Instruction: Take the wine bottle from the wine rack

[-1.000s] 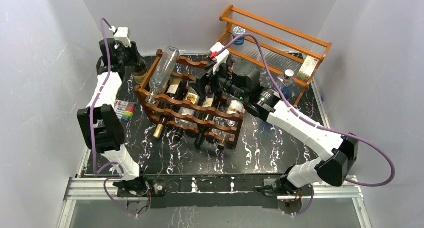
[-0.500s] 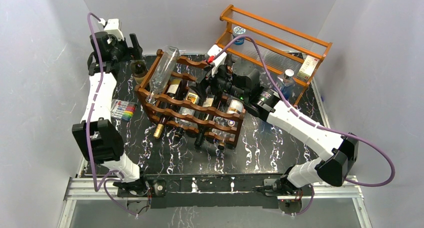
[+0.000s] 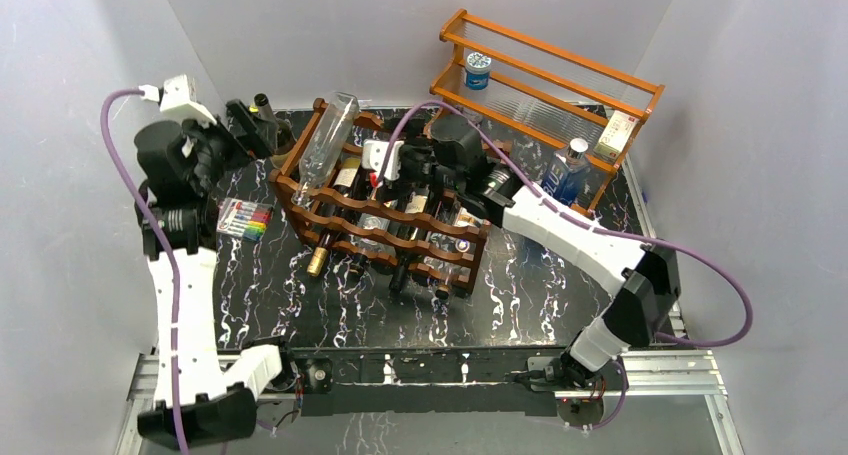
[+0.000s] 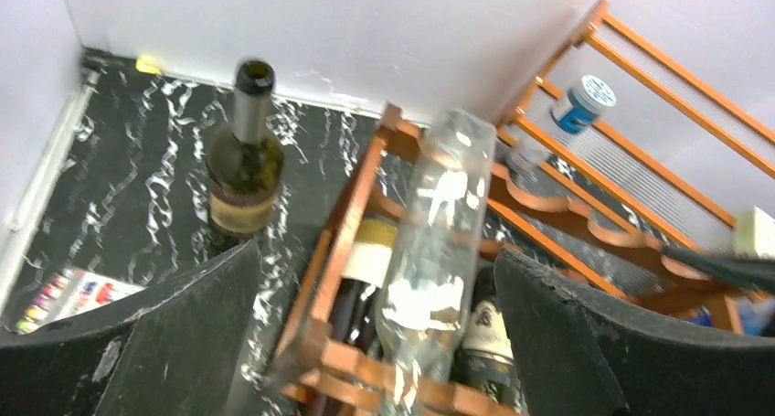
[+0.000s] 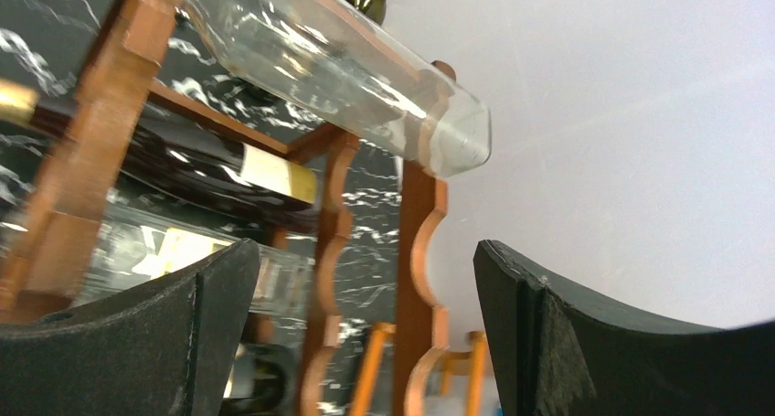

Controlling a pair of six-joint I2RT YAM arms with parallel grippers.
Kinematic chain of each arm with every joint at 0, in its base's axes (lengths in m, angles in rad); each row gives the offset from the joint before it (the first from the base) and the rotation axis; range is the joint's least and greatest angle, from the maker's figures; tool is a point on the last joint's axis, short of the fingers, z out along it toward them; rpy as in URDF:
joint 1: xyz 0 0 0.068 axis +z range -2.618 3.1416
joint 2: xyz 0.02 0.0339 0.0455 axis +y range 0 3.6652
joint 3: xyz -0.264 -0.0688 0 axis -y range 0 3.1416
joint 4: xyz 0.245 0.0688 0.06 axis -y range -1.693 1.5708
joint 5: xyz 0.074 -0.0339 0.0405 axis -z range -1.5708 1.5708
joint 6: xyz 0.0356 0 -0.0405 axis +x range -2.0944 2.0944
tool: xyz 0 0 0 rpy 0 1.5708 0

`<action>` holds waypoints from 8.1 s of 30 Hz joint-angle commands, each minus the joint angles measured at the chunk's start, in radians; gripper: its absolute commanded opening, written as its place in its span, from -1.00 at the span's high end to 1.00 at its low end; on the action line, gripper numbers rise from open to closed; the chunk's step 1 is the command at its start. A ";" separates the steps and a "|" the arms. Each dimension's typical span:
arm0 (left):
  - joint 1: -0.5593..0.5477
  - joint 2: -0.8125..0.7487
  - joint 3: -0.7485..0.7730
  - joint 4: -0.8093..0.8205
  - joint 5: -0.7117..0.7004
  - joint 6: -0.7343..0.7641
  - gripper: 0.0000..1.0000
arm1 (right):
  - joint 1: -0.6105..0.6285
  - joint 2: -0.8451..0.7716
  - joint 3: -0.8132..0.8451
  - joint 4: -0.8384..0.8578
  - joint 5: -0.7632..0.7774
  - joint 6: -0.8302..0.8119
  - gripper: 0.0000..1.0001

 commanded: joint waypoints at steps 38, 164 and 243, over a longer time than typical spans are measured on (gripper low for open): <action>-0.438 0.436 0.296 -0.388 -0.270 0.404 -0.71 | -0.122 -0.222 -0.184 0.265 -0.138 0.178 -0.96; -0.515 -0.029 0.184 0.144 -0.057 -0.257 -0.70 | -0.030 0.038 0.145 0.380 -0.080 0.614 1.00; 0.000 0.076 0.034 0.076 -0.655 0.202 1.00 | 0.016 -0.254 -0.119 0.119 -0.081 0.827 -0.96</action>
